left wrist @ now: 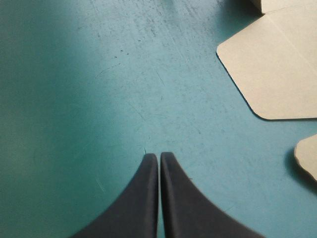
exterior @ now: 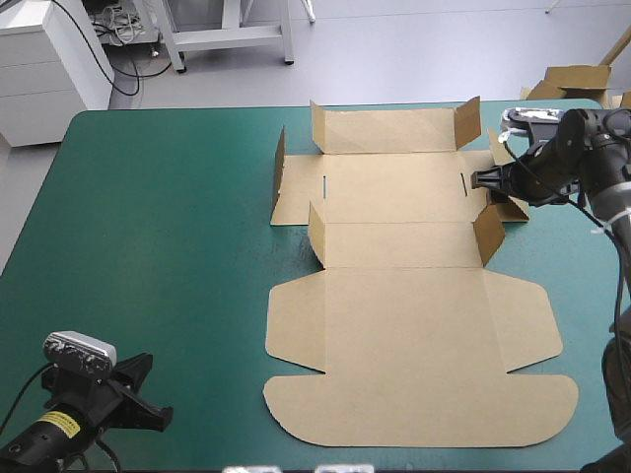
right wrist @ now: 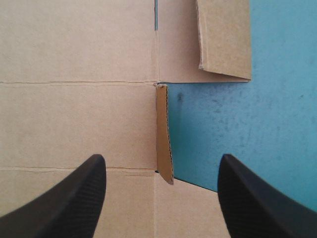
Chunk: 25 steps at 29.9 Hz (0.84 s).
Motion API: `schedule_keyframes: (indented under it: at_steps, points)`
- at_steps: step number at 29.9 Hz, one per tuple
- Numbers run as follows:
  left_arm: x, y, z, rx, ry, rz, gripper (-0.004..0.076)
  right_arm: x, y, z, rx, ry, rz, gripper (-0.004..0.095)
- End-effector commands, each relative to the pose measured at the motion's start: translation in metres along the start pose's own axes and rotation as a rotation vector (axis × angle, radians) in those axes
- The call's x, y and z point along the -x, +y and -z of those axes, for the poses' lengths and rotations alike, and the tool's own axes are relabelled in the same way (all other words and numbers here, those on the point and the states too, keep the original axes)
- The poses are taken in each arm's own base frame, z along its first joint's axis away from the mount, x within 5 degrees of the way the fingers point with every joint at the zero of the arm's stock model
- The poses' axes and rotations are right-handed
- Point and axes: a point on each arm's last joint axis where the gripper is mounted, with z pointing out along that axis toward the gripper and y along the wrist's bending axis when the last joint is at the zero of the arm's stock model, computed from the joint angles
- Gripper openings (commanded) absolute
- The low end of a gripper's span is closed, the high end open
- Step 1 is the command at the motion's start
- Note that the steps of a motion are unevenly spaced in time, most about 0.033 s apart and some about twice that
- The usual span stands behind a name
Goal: Fold the box
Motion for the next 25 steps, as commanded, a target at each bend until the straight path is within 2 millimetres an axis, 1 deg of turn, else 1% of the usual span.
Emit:
schedule_keyframes:
  at_steps: [1, 5, 10, 14, 16, 18, 20, 22, 25]
  points:
    - [0.012, 0.0, 0.003, 0.0, -0.078, 0.019, -0.0008, 0.006, -0.003, -0.008, 0.006, 0.002, 0.013, 0.0605]
    - [0.012, 0.0, 0.003, 0.0, -0.078, 0.019, -0.0008, 0.009, -0.005, -0.044, 0.011, 0.081, 0.007, 0.0602]
    - [0.012, 0.0, 0.003, 0.0, -0.078, 0.019, -0.0008, 0.009, -0.005, -0.075, 0.036, 0.152, -0.008, 0.0601]
    - [0.012, 0.0, 0.003, 0.0, -0.078, 0.019, -0.0008, 0.009, -0.004, -0.087, 0.054, 0.173, -0.012, 0.0602]
    - [0.012, 0.0, 0.003, 0.0, -0.078, 0.019, -0.0008, 0.009, -0.004, -0.088, 0.055, 0.175, -0.01, 0.06]
    - [0.012, 0.0, 0.003, 0.0, -0.078, 0.019, -0.0008, 0.009, -0.004, -0.088, 0.055, 0.175, -0.01, 0.0566]
    - [0.012, 0.0, 0.003, 0.0, -0.078, 0.019, -0.0008, 0.008, -0.005, -0.088, 0.054, 0.178, -0.005, 0.0458]
    - [0.012, 0.0, 0.003, 0.0, -0.078, 0.019, -0.0008, 0.008, -0.004, -0.088, 0.056, 0.178, -0.006, 0.0317]
    - [0.012, 0.0, 0.003, 0.0, -0.078, 0.019, -0.0008, 0.008, -0.004, -0.088, 0.056, 0.183, -0.006, 0.0073]
